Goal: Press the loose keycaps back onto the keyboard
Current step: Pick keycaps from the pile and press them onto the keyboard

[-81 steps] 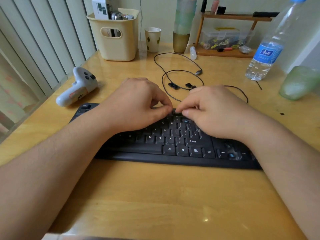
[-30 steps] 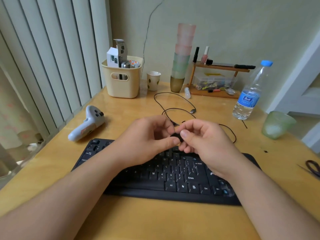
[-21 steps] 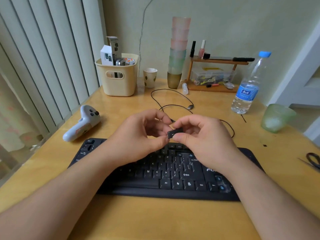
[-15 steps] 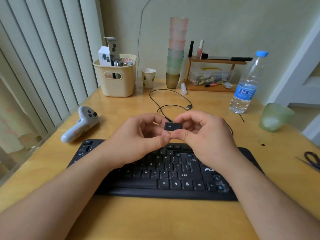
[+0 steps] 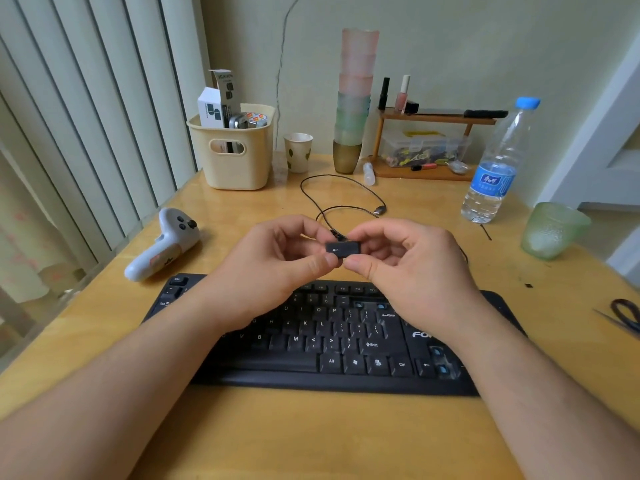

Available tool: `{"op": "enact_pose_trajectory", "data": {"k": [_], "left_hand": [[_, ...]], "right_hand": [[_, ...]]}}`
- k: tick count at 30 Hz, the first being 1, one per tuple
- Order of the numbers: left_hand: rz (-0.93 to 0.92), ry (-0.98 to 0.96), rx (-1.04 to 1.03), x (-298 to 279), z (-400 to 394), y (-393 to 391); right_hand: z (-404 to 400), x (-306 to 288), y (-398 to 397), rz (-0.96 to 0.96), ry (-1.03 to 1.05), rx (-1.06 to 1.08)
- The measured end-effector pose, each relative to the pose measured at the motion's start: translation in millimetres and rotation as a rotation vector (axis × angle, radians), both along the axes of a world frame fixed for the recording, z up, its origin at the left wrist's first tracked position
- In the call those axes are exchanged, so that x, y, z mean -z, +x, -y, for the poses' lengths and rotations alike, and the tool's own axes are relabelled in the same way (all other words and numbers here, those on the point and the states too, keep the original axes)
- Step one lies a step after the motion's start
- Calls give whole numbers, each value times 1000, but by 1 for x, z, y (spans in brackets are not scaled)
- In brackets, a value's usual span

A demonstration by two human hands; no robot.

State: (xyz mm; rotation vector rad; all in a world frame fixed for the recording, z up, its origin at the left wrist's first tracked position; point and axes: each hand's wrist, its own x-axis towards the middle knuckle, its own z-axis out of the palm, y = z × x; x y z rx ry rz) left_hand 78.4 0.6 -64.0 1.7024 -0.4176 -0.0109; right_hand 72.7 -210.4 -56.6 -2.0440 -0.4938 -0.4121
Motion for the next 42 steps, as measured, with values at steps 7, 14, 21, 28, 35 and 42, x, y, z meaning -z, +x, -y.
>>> {"op": "enact_pose_trajectory", "data": {"k": [7, 14, 21, 28, 35, 42], "left_hand": [[25, 103, 2, 2, 3, -2], [279, 573, -42, 5, 1, -1], [386, 805, 30, 10, 10, 1], [379, 986, 103, 12, 19, -2], [397, 1065, 98, 11, 23, -4], [416, 1161, 97, 8, 23, -7]], "right_hand": [[11, -7, 2, 43, -251, 20], [47, -36, 6, 0, -476, 90], [48, -5, -5, -406, -400, 91], [45, 6, -5, -419, -376, 139], [39, 13, -7, -345, -403, 193], [38, 15, -13, -265, -431, 210]]}}
